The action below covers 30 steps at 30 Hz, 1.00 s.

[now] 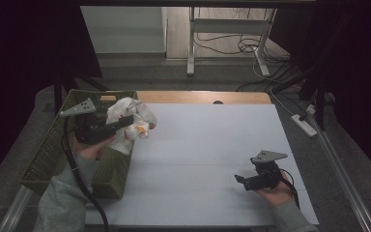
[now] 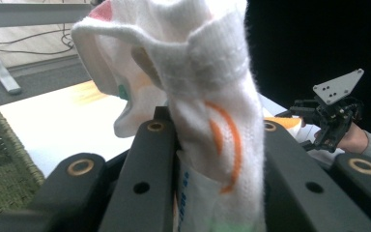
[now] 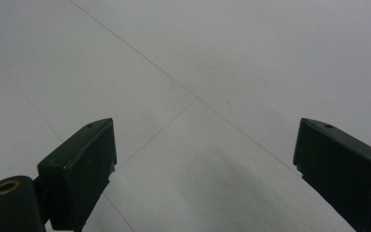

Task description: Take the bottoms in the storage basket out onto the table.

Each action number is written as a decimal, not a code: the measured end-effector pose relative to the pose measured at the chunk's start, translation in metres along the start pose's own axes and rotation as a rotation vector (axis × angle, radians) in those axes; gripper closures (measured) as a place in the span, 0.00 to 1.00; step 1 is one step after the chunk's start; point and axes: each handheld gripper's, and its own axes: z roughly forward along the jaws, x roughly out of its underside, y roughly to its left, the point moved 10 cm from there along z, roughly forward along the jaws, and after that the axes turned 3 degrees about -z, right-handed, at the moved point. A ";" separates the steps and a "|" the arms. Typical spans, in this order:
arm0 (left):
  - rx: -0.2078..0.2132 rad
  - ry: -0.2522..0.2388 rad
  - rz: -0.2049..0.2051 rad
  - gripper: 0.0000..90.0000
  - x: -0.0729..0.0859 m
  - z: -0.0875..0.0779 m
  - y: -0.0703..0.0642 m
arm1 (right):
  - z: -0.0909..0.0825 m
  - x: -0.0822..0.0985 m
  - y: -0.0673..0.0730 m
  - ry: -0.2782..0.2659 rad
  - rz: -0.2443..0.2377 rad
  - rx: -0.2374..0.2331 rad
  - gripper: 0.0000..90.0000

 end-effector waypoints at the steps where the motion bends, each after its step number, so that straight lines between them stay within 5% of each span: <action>1: 0.003 0.003 0.003 0.88 0.000 0.002 -0.001 | 0.000 0.000 0.000 -0.002 -0.002 0.001 0.09; 30: 0.025 0.056 0.026 0.88 0.004 0.040 -0.011 | 0.000 0.000 -0.001 -0.004 0.004 0.000 0.09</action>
